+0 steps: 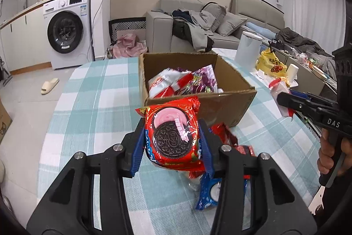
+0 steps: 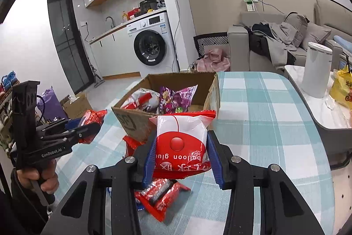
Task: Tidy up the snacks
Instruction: 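Carry both held packs up and over the cardboard box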
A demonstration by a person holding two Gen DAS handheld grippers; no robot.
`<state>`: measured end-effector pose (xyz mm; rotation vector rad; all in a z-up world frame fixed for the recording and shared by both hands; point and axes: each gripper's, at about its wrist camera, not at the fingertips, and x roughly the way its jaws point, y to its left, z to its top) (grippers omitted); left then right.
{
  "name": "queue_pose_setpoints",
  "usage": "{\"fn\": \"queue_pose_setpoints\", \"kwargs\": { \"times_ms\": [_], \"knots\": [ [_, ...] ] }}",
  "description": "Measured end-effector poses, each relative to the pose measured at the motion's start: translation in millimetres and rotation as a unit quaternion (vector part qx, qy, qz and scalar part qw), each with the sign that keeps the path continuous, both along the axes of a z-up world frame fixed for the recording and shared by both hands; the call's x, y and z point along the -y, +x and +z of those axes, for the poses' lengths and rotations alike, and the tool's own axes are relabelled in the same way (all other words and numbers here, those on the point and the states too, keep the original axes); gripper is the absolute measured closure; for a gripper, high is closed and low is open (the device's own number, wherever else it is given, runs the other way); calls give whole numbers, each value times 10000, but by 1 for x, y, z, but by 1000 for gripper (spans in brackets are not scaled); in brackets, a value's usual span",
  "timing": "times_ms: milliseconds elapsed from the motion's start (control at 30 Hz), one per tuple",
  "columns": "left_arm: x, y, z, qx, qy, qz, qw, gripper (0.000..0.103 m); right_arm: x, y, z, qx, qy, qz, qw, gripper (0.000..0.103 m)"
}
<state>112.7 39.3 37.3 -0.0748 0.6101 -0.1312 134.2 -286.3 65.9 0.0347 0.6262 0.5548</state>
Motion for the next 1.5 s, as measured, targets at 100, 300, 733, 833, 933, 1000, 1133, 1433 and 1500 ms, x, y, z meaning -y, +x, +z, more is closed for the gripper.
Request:
{"fn": "queue_pose_setpoints", "kwargs": {
  "times_ms": [100,300,733,833,933,1000,1133,1433,1500],
  "knots": [
    [5,4,5,49,35,-30,10000,62,-2,5,3,26,50,-22,10000,59],
    [12,15,14,139,65,-61,9999,62,-3,11,15,149,184,-49,9997,59],
    [26,47,28,312,200,-178,9992,62,-7,24,30,299,330,-119,9989,59],
    [27,52,29,317,211,-194,9991,62,-11,28,31,294,360,-110,9989,59],
    [30,58,28,298,207,-198,9991,62,-16,34,31,262,374,-91,9989,59],
    [31,63,27,278,206,-202,9992,62,-20,37,28,227,350,-75,9991,59],
    [32,76,26,262,195,-208,9993,62,-27,43,25,160,339,-52,9993,59],
    [31,100,17,237,263,-192,9992,62,-38,64,12,20,303,-11,9995,59],
    [30,104,14,205,257,-187,9993,62,-41,69,9,-27,294,3,9996,59]
  ]
}}
